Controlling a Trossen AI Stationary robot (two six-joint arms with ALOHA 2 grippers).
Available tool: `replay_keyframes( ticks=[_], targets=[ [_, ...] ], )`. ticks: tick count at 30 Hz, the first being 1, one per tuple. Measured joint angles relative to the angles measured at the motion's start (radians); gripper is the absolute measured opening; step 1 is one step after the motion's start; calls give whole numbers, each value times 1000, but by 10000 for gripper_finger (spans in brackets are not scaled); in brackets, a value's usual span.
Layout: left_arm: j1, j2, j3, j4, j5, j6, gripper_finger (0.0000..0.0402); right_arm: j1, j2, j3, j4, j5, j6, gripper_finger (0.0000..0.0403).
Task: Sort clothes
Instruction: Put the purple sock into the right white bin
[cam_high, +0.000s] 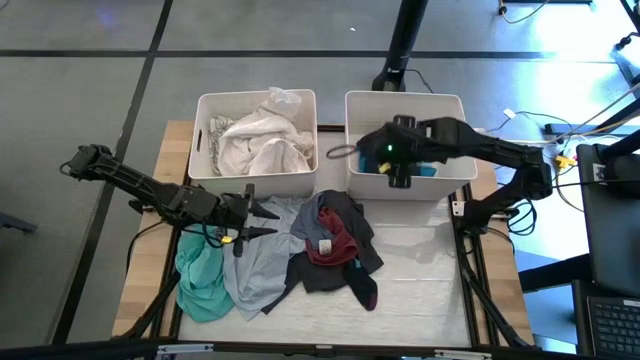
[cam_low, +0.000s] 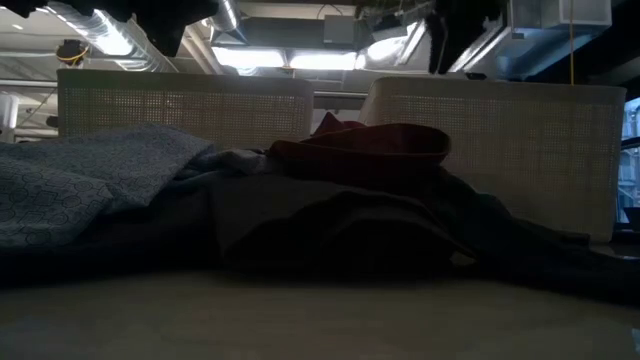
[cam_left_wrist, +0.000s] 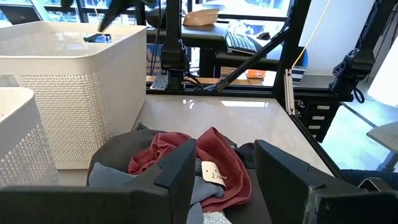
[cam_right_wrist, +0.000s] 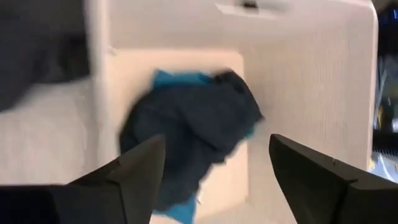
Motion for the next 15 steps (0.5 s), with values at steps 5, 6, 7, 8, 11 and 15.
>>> replay_keyframes(
  ticks=[5,6,7,8,11,15],
  targets=[
    [0,0,0,0,0,0,153,140,0,0,110,2,15,294],
    [0,0,0,0,0,0,153,168,0,0,137,1,12,294],
    [0,0,0,0,0,0,153,196,1,0,160,1,4,294],
    [0,0,0,0,0,0,153,222,6,0,181,2,-4,294],
    [0,0,0,0,0,0,153,295,29,0,241,2,-29,294],
    [0,0,0,1,0,0,153,386,81,0,301,2,-97,294]
  ],
)
